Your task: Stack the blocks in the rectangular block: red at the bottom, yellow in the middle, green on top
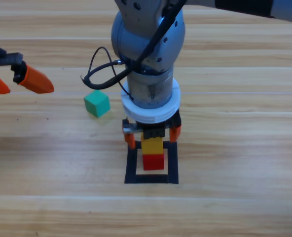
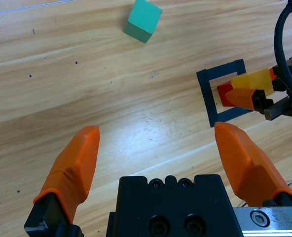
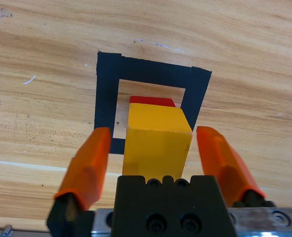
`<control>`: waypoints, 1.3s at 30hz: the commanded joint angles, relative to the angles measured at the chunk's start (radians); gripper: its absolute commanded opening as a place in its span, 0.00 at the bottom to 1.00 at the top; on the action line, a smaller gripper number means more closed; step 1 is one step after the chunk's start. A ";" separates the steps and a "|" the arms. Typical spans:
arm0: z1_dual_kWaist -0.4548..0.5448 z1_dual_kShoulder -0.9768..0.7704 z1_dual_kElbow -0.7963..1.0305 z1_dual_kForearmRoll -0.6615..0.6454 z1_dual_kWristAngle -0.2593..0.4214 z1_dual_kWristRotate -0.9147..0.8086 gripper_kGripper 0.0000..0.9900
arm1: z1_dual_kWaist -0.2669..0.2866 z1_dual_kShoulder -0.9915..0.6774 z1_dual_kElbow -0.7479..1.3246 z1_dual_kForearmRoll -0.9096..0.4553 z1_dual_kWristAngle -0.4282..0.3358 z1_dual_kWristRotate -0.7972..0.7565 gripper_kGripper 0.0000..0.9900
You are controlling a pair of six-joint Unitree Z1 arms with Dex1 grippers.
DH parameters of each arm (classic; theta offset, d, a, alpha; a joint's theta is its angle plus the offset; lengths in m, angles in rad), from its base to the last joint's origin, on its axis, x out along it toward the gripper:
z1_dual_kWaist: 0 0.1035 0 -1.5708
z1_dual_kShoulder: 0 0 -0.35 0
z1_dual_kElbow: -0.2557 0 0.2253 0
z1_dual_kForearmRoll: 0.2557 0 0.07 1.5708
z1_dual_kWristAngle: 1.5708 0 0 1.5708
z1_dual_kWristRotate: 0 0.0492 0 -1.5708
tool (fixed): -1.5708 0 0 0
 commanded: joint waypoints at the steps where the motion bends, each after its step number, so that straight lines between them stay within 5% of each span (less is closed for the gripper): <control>1: 0.019 0.023 0.023 -0.016 -0.012 -0.008 1.00 | -0.032 -0.027 -0.016 0.023 -0.016 -0.040 1.00; 9: 0.019 0.093 -0.132 0.021 0.021 -0.094 1.00 | 0.021 -0.369 0.022 0.022 -0.096 -0.133 1.00; 13: 0.011 0.231 -0.328 0.115 0.064 -0.187 1.00 | 0.021 -0.537 0.212 -0.029 -0.122 -0.195 1.00; 15: 0.011 0.294 -0.405 0.151 0.108 -0.253 1.00 | 0.016 -0.655 0.428 -0.167 -0.119 -0.239 1.00; 19: -0.048 0.454 -0.615 0.309 0.205 -0.405 0.99 | -0.084 -0.987 1.093 -0.721 0.091 -0.399 1.00; 22: -0.107 0.561 -0.756 0.443 0.258 -0.542 0.98 | -0.087 -1.110 1.372 -0.912 0.117 -0.497 1.00; 27: -0.188 0.693 -0.882 0.553 0.275 -0.743 0.98 | -0.087 -1.111 1.607 -1.130 0.167 -0.601 1.00; 39: -0.265 0.894 -1.051 0.642 0.265 -1.007 0.97 | -0.087 -1.019 1.616 -1.133 0.217 -0.748 1.00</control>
